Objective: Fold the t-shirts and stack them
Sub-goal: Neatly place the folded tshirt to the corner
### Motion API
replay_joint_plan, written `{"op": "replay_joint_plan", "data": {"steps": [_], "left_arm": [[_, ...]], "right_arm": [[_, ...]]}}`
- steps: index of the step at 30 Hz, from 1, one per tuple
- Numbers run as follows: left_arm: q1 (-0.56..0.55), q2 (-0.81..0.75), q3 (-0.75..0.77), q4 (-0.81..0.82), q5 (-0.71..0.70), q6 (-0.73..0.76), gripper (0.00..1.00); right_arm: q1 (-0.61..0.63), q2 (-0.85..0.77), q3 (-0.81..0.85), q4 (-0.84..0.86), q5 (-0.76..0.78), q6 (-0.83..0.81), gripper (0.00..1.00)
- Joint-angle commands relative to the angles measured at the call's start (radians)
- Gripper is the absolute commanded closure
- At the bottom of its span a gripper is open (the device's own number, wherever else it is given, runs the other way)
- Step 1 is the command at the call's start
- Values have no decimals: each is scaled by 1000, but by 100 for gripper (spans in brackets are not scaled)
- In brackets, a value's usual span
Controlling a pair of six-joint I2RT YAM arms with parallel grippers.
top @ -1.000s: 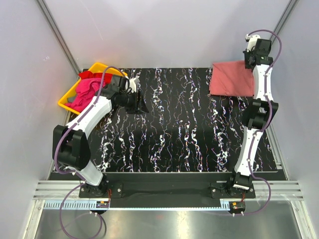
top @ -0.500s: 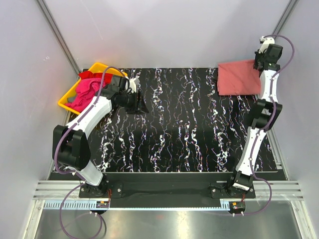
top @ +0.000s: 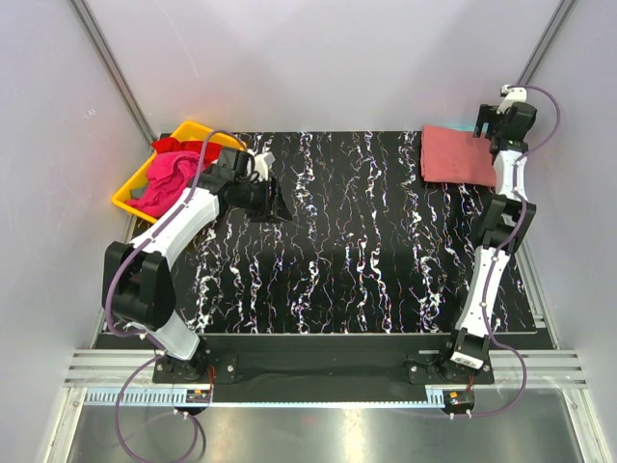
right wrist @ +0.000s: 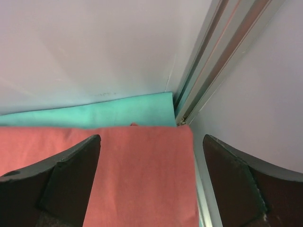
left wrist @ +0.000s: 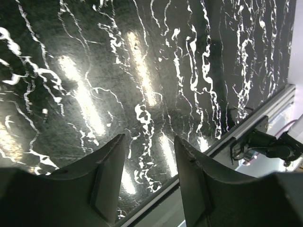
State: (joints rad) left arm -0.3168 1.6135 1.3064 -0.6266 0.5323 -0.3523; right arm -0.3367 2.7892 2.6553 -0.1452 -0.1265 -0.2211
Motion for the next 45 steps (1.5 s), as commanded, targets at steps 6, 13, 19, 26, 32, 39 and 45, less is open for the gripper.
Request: {"op": "replay_joint_plan", "data": {"steps": [6,13,19,26,32,39,45], "left_arm": [[-13,-58,1,93,81,-8,49],[4,-245,-21,235,63,-4,46],[18,-363,-3,252,26,-20,40],[19,-486,-148,237,-12,12,1],[19,-685,-304,326,-64,-14,1],[19,-788,-367,340,-5,-27,1],[19,-810,-392,304,-22,-13,1]], "right_arm": [[68,-345,-207,-28,-9,115,0],[252,-774,-478,-365,122,351,0],[321,-1153,-770,-628,-24,572,0],[324,-1559,-1257,-620,-258,666,0],[324,-1740,-1412,-675,-260,678,0],[324,-1847,-1500,-622,-327,668,0],[324,-1933,-1618,-508,-338,686,0]]}}
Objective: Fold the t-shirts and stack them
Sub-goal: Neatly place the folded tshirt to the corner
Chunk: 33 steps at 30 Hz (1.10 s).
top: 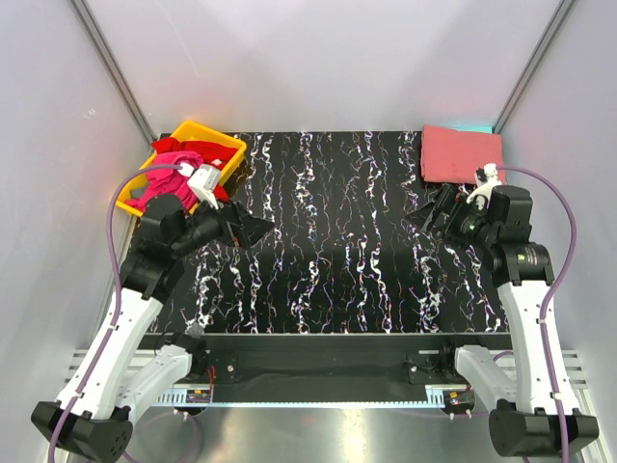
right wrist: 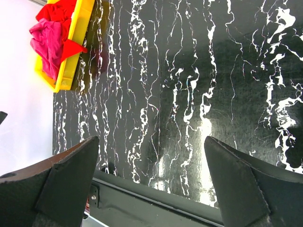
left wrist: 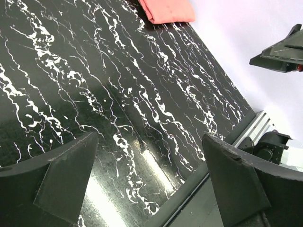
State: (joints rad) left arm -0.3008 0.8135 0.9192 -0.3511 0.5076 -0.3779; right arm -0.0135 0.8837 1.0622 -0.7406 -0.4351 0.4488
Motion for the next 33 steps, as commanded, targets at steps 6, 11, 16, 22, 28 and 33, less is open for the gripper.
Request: {"op": "replay_joint_plan", "data": {"steps": [6,11,16,22,28,33], "left_arm": [[3,-8,6,18,20,1,1],[3,-13,24,-2,22,0,1],[3,-17,52,-37,19,17,1],[3,-20,66,-35,31,8,1],[3,-30,78,-48,32,8,1],[3,-31,78,-45,34,4,1]], "right_arm": [[1,-32,-12,89,-28,5,0],[1,-34,2,78,-20,-4,0],[1,-45,-2,83,-25,2,0],[1,-43,8,80,-28,1,0],[1,-49,21,53,-21,-19,0],[1,-60,13,40,-16,-27,0]]}}
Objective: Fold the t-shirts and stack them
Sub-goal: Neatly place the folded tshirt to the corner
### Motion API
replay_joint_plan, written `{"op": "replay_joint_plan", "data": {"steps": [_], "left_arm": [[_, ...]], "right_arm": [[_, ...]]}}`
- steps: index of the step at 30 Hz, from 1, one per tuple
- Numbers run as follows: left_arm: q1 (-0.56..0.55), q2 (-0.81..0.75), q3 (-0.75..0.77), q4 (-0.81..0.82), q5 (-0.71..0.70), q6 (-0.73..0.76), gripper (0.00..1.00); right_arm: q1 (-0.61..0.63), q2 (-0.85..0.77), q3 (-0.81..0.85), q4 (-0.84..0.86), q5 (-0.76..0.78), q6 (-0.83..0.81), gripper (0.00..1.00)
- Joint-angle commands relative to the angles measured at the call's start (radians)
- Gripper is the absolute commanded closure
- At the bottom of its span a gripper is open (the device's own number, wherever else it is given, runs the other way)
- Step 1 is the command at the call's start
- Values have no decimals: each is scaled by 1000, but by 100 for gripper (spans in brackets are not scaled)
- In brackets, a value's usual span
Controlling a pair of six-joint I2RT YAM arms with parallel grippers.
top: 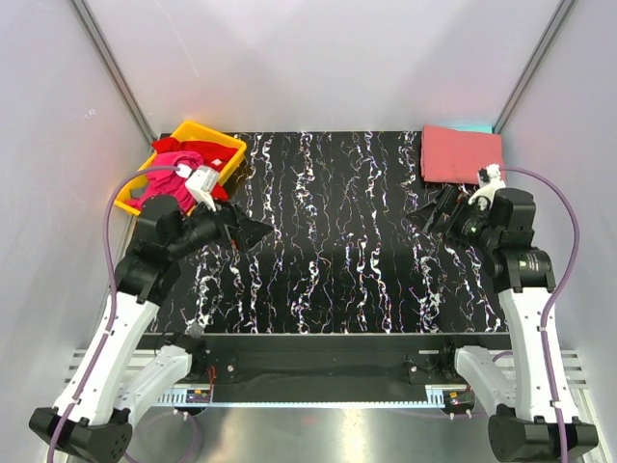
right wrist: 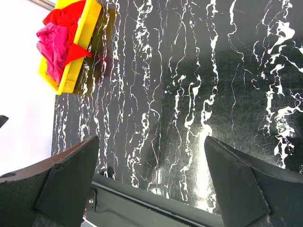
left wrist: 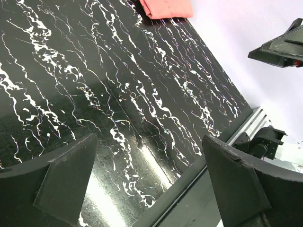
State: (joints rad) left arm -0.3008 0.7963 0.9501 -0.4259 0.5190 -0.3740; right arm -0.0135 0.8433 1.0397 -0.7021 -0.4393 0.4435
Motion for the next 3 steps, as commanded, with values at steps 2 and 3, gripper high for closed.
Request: {"op": "replay_joint_plan", "data": {"steps": [2,3], "left_arm": [[3,-12,47,32,26,0,1],[3,-12,47,32,26,0,1]], "right_arm": [[1,-23,36,0,-10,-22,0],[1,-23,36,-2,-10,-19,0]]}}
